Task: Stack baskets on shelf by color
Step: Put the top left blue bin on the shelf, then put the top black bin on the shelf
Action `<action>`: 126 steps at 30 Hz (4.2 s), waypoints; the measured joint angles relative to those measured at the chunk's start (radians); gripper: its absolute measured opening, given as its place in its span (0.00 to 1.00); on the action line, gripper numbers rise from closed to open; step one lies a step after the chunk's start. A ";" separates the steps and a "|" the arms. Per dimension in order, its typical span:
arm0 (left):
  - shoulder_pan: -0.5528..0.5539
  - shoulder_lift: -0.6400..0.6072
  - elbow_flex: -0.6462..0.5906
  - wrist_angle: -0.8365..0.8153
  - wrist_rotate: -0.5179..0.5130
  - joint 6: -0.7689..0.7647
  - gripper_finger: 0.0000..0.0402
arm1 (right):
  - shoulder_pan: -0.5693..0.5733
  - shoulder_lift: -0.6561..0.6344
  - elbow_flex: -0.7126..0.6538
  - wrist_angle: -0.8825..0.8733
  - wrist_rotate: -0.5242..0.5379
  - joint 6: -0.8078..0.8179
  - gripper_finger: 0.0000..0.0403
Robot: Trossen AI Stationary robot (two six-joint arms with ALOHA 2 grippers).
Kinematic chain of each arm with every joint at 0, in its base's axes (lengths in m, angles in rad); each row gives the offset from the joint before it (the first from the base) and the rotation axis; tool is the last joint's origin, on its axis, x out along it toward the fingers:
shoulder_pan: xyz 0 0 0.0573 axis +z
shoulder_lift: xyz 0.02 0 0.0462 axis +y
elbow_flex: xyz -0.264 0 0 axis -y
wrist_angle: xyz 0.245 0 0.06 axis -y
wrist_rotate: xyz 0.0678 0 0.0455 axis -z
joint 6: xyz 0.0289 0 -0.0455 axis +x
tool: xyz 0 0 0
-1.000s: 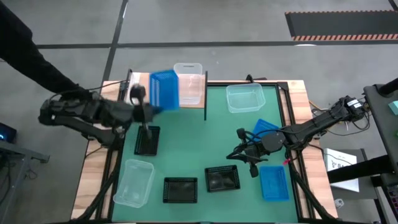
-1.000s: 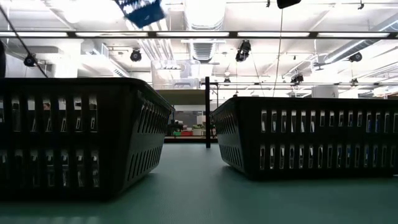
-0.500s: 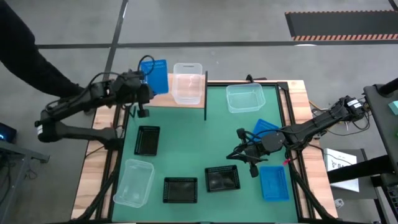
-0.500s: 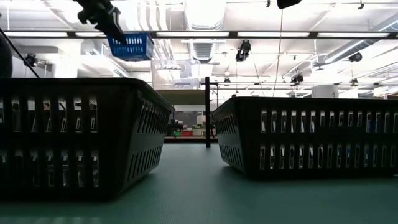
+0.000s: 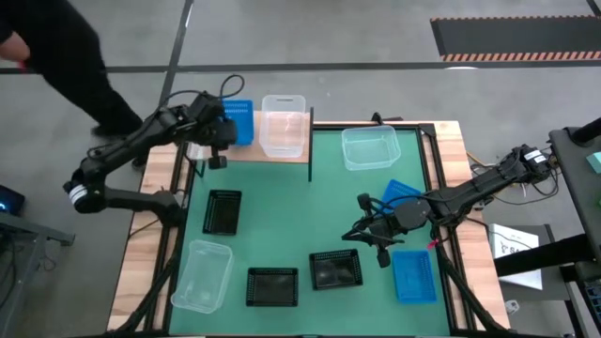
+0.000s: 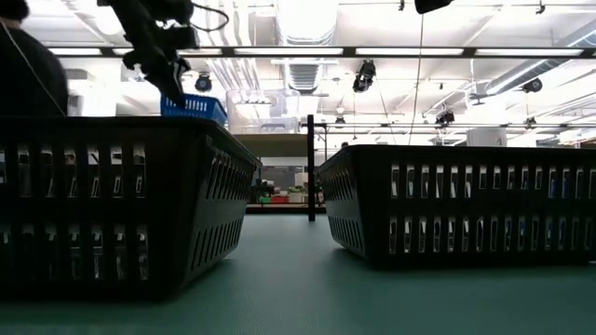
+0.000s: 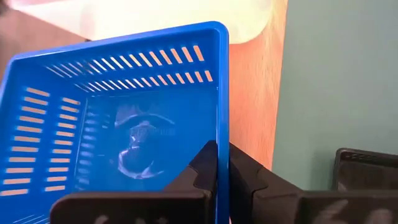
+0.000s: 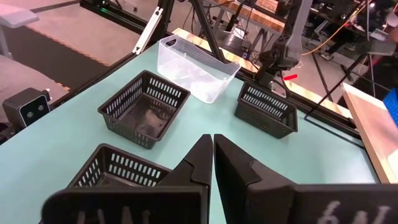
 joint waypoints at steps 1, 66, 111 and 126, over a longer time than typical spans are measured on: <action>0.002 0.015 0.000 0.001 0.002 0.007 0.00 | 0.000 0.000 0.000 0.000 0.000 0.000 0.02; -0.113 -0.083 0.042 0.010 0.055 -0.424 0.35 | 0.000 0.000 0.000 0.000 0.000 0.071 0.02; -1.203 0.326 -0.010 -0.162 -0.086 -1.210 0.35 | 0.000 0.000 0.000 -0.007 -0.001 0.087 0.02; -1.159 0.426 -0.016 -0.234 -0.227 -1.140 0.35 | 0.000 0.000 0.000 -0.008 -0.002 0.087 0.02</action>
